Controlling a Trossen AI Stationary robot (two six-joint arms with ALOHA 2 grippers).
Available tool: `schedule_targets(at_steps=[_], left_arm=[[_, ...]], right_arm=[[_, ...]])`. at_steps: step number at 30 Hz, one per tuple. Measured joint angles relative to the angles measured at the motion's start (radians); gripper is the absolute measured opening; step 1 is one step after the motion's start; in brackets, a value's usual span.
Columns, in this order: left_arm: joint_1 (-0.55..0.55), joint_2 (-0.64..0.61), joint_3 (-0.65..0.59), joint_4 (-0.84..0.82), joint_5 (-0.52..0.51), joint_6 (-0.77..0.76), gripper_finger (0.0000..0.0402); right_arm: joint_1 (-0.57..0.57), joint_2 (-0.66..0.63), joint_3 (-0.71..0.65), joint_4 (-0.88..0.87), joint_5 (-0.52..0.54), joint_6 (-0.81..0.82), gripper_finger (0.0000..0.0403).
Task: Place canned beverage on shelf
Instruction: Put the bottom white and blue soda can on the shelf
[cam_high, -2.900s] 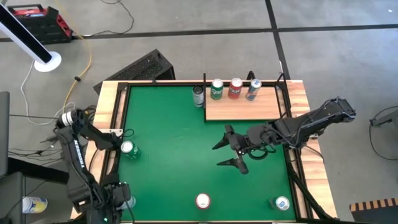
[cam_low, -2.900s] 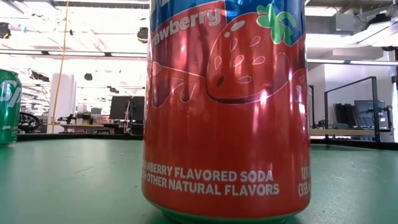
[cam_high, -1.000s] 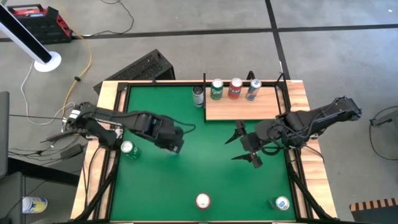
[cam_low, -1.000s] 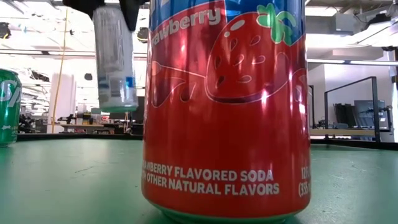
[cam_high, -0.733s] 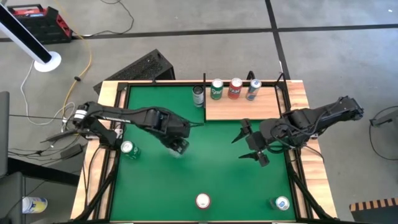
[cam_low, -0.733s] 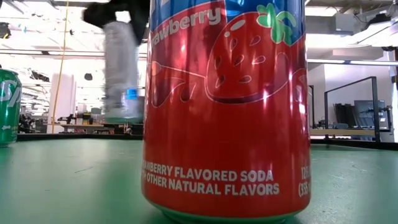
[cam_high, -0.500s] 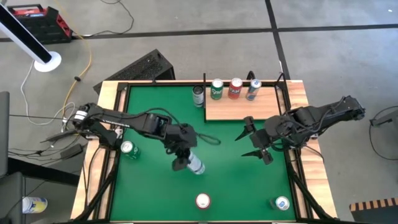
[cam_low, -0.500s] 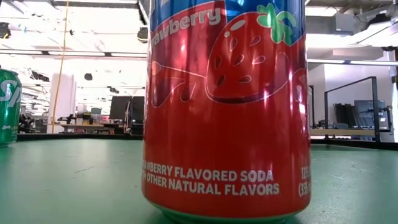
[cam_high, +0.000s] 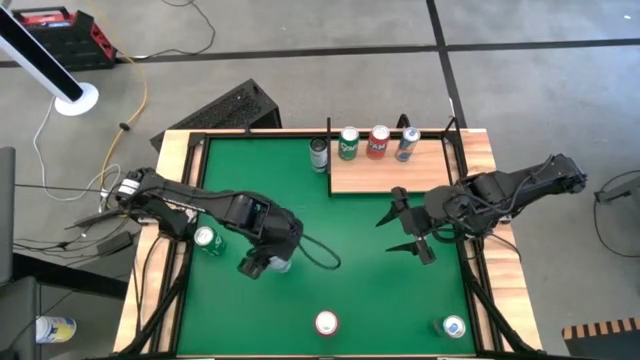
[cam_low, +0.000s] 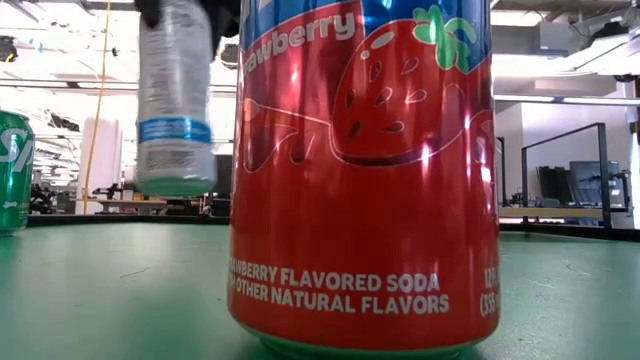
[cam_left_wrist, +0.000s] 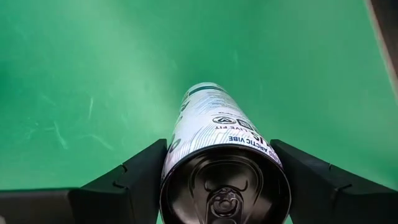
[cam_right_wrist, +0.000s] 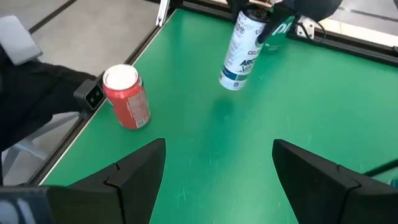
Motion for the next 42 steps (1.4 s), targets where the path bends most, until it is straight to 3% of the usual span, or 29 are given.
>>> schedule_targets(at_steps=[6, 20, 27, 34, 42], left_arm=[[-0.066, 0.0, 0.0, -0.041, -0.06, 0.174, 0.0246], [-0.177, 0.11, -0.002, -0.04, -0.028, 0.25, 0.0251], [-0.197, 0.129, 0.001, -0.004, -0.036, 0.173, 0.0256], [-0.191, 0.128, 0.0, -0.003, -0.043, 0.074, 0.0291], [-0.19, 0.128, 0.019, -0.031, -0.03, 0.055, 0.0308]], right_arm=[[-0.001, 0.029, 0.0, 0.089, 0.0, 0.008, 0.0319], [-0.021, 0.091, 0.0, 0.196, 0.005, 0.036, 0.0319], [-0.021, 0.096, 0.0, 0.196, 0.005, 0.036, 0.0319], [-0.021, 0.094, 0.0, 0.179, 0.005, 0.035, 0.0319], [-0.021, 0.094, 0.0, 0.171, 0.005, 0.035, 0.0319]])
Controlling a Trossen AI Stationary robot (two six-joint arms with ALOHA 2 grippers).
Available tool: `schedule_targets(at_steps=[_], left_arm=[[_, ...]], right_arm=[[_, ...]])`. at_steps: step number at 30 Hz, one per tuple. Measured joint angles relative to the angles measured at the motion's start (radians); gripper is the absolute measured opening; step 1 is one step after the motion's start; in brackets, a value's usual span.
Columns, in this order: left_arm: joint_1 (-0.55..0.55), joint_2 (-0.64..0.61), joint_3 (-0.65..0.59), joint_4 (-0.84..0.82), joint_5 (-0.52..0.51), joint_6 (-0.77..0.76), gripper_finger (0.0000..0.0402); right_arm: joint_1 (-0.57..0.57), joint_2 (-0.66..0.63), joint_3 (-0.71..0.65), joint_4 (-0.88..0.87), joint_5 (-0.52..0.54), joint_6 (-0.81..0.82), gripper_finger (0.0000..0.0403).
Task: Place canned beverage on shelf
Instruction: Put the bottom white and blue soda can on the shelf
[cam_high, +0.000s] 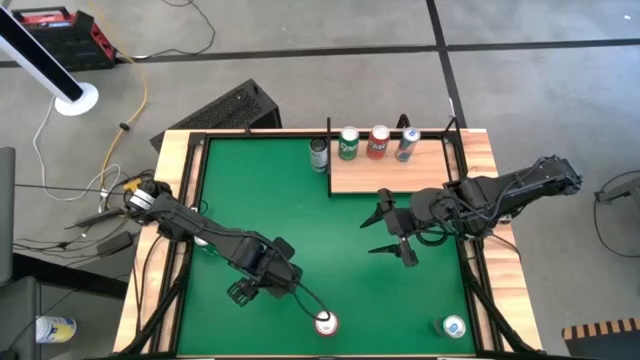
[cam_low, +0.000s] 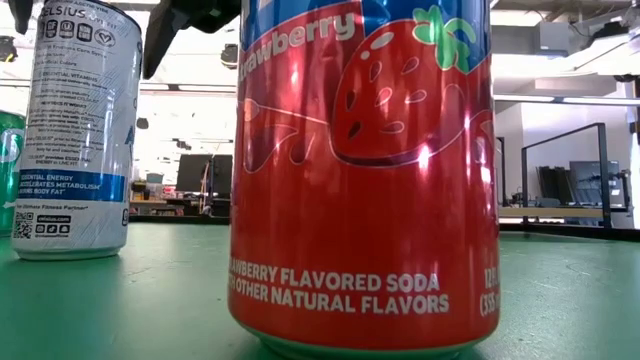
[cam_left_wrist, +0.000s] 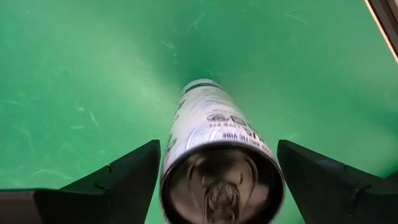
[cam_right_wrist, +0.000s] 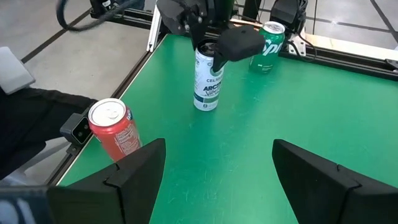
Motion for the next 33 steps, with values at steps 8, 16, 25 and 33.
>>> schedule_targets(at_steps=[8, 16, 25, 33], left_arm=[[0.0, -0.001, 0.119, -0.073, -0.014, -0.074, 0.0307], [0.002, -0.006, 0.169, -0.126, -0.061, -0.797, 0.0307], [-0.018, -0.008, 0.168, -0.137, -0.101, -1.362, 0.0307], [-0.018, -0.01, 0.153, -0.199, -0.142, -1.672, 0.0307]], right_arm=[[0.0, 0.0, 0.0, -0.004, 0.0, -0.001, 0.0319], [0.0, 0.0, 0.0, -0.036, -0.001, -0.02, 0.0319], [0.0, 0.0, 0.0, -0.073, -0.002, -0.073, 0.0319], [0.001, 0.0, 0.0, -0.126, -0.007, -0.073, 0.0319]])
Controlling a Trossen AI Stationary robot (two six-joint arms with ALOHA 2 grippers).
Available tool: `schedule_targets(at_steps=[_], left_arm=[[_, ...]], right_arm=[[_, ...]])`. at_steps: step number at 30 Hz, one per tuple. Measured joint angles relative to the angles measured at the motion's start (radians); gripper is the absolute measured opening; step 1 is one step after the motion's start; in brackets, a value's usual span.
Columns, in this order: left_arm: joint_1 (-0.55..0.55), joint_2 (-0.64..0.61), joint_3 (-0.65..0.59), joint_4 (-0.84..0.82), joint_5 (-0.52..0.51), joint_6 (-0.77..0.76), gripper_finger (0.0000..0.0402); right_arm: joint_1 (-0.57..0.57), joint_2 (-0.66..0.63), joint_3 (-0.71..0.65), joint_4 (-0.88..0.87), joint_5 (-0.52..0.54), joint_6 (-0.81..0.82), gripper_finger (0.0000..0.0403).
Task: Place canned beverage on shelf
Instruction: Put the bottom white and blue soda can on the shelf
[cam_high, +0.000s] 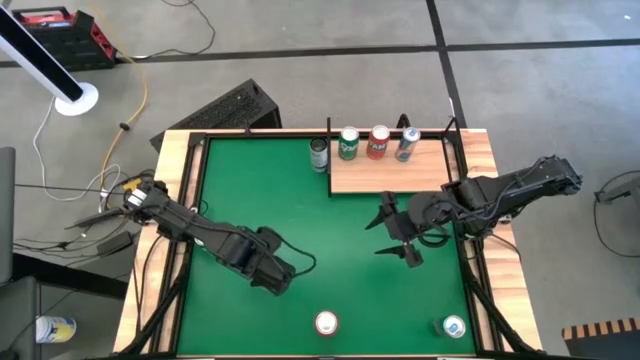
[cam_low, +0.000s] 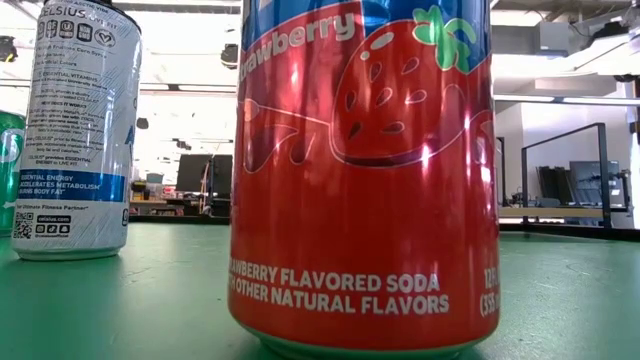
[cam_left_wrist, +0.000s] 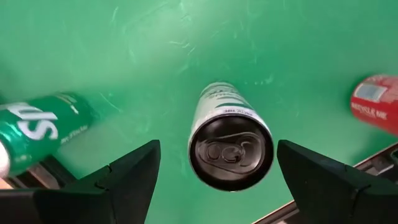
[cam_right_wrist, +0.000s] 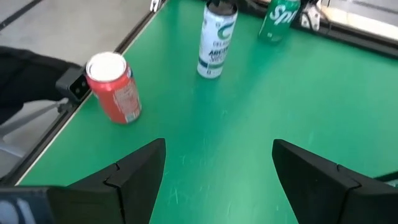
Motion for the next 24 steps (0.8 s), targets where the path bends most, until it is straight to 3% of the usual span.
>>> schedule_targets(at_steps=[13, 24], left_arm=[[-0.01, 0.0, -0.087, 0.123, 0.034, -0.167, 0.0306], [-0.008, 0.01, -0.108, 0.16, 0.065, -0.16, 0.0306]], right_arm=[[0.0, 0.0, 0.0, -0.096, -0.001, -0.01, 0.0319], [0.001, 0.0, 0.0, -0.102, -0.001, -0.052, 0.0319]])
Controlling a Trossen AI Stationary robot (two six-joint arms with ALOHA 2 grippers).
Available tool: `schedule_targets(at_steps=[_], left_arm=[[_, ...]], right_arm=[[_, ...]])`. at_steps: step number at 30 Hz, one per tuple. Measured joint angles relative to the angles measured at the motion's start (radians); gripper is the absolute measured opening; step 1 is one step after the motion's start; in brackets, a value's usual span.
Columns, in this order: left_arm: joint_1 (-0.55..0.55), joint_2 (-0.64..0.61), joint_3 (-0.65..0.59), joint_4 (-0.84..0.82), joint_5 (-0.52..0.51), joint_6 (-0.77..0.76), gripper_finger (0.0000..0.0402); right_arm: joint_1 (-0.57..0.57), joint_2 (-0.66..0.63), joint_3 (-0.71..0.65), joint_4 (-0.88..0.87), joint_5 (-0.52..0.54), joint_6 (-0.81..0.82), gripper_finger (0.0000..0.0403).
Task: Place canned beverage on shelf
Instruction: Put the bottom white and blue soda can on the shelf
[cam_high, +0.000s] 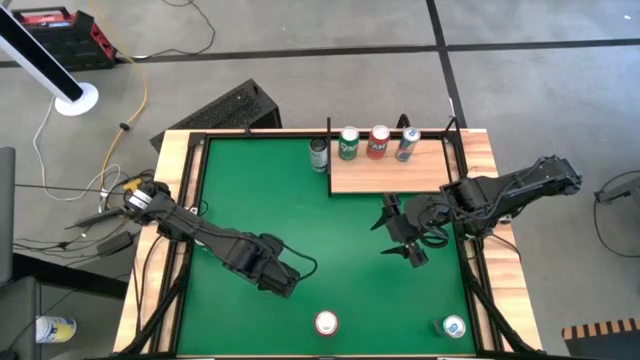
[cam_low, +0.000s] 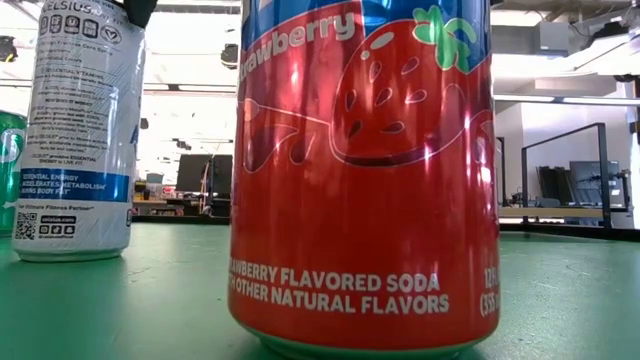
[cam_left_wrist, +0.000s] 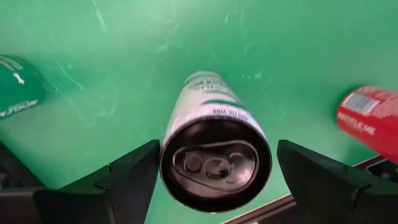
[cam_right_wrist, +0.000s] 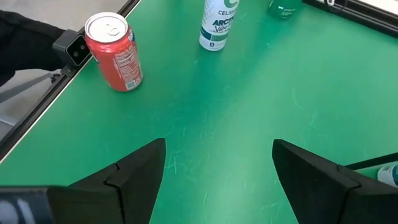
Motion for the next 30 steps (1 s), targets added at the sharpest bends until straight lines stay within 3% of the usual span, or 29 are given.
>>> schedule_targets(at_steps=[7, 14, 17, 24, 30], left_arm=[[0.007, 0.002, 0.0, -0.003, 0.023, 0.025, 0.0303], [0.033, 0.002, 0.0, -0.004, 0.029, 0.1, 0.0235], [0.055, 0.002, 0.001, -0.003, 0.04, 0.177, 0.0234], [0.138, 0.004, 0.037, 0.01, 0.047, 0.523, 0.0234], [0.202, 0.003, 0.083, 0.046, 0.045, 1.053, 0.0234]], right_arm=[[0.0, 0.0, 0.0, 0.001, 0.0, -0.008, 0.0319], [0.0, 0.0, 0.0, -0.001, 0.0, -0.001, 0.0319], [0.0, 0.0, 0.0, -0.009, 0.0, 0.005, 0.0319], [0.001, -0.033, 0.0, -0.028, -0.036, 0.013, 0.0319], [0.001, -0.083, 0.0, -0.046, -0.036, 0.011, 0.0319]])
